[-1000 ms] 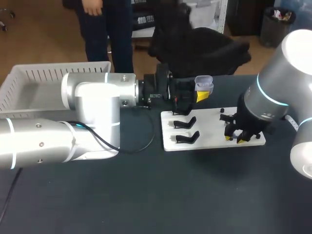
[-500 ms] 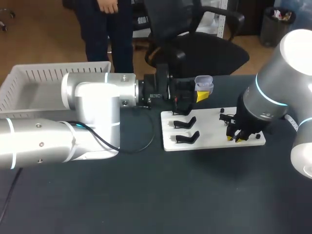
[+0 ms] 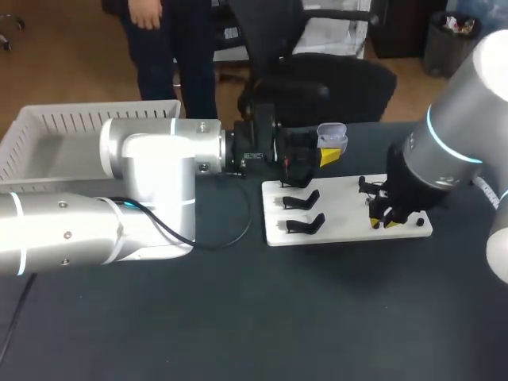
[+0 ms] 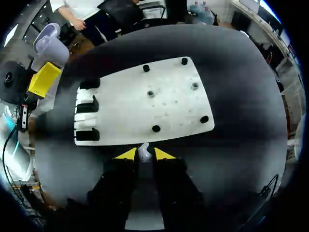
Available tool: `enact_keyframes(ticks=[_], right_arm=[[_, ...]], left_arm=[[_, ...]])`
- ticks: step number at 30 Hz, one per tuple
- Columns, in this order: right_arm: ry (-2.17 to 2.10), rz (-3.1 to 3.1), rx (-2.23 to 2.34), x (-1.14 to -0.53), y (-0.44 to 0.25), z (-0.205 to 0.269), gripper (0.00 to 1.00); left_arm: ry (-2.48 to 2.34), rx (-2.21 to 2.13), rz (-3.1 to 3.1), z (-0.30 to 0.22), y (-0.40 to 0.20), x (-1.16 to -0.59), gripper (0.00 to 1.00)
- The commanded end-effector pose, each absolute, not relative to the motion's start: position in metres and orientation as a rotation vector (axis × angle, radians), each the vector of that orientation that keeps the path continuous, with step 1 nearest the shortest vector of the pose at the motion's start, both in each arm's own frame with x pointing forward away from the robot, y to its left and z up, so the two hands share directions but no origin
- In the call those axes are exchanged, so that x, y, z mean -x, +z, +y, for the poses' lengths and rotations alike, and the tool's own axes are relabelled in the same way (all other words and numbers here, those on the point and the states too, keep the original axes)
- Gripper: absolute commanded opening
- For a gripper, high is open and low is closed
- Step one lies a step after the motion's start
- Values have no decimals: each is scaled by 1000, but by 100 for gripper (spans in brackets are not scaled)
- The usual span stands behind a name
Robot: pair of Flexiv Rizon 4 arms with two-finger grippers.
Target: Pick up each earbud case from the left stands, insert the matching earbuds, close the lid, and place the case in the box.
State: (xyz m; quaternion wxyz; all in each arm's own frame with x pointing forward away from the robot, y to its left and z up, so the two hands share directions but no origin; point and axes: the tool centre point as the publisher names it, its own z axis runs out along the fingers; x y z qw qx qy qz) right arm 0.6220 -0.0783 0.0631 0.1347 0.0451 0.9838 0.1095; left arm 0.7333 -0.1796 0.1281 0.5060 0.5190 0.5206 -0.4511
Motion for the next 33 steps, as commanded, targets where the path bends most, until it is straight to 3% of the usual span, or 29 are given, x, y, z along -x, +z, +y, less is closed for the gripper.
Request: enact_keyframes(ticks=[1,15,33], right_arm=[[294,2935,-17,-603,105,-81,0],[258,2967,503,-584,144,-42,0],[240,2916,595,-597,163,-27,0]], left_arm=[[-1079,-1243,1255,-180,127,-731,0],[-1079,-1243,1255,-180,127,-731,0],[-1079,-1243,1255,-180,127,-731,0]])
